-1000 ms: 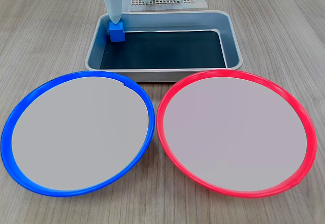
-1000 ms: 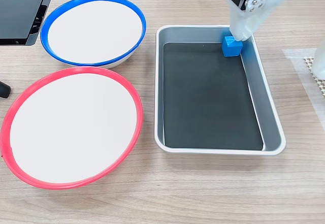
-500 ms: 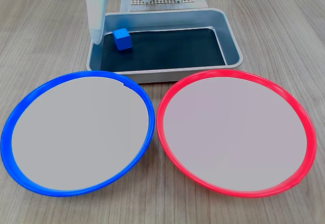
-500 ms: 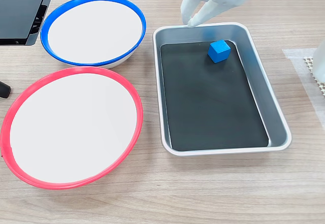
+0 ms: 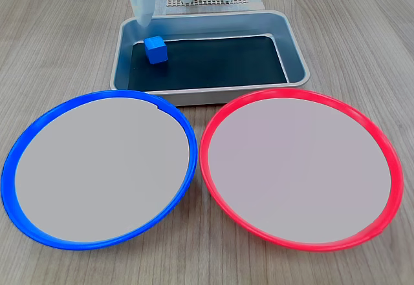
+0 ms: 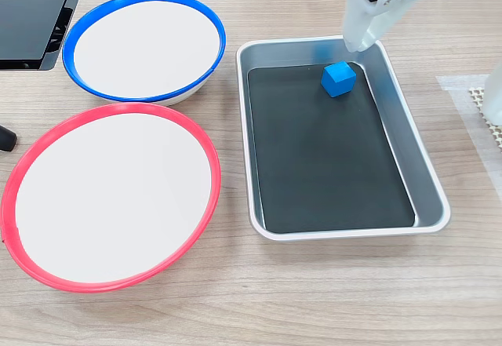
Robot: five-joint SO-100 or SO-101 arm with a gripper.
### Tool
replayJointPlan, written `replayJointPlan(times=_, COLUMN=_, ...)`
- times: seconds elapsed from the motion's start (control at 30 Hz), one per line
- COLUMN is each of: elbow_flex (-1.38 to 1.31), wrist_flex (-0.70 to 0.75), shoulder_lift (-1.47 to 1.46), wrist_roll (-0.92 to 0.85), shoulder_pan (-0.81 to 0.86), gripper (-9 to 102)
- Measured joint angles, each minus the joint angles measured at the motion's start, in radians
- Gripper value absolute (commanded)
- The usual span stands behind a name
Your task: Move a blue block from tray to blue dish
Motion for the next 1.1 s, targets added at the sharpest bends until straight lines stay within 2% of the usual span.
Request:
replayJointPlan(times=0.1, elbow_flex=0.023, wrist_flex=-0.029, shoulder_lift=0.009, wrist_roll=-0.012, shoulder_pan=0.000, gripper=24)
replayJointPlan(times=0.33, elbow_flex=0.100, wrist_flex=-0.091, shoulder_lift=0.003, wrist_roll=-0.049, shoulder_pan=0.000, gripper=22)
replayJointPlan(times=0.53, elbow_flex=0.144, wrist_flex=-0.160, shoulder_lift=-0.032, wrist_roll=-0.064, shoulder_pan=-0.009, gripper=15)
replayJointPlan(times=0.63, elbow_flex=0.164, wrist_flex=-0.202, shoulder_lift=-0.032, wrist_roll=-0.064, shoulder_pan=-0.029, gripper=7)
replayJointPlan(times=0.67, elbow_flex=0.169, wrist_flex=-0.212, shoulder_lift=-0.032, wrist_roll=-0.057, shoulder_pan=-0.029, gripper=0)
replayJointPlan(times=0.77, elbow_flex=0.175, wrist_flex=-0.235, shoulder_lift=-0.031, wrist_roll=-0.038, shoulder_pan=-0.063, gripper=0)
replayJointPlan(times=0.9, elbow_flex=0.170, wrist_flex=-0.284, shoulder_lift=0.005, wrist_roll=0.066, shoulder_pan=-0.118, gripper=0)
replayJointPlan(times=1.1, elbow_flex=0.063, wrist_flex=-0.442, shoulder_lift=0.098, wrist_roll=0.362, shoulder_pan=-0.236, gripper=0)
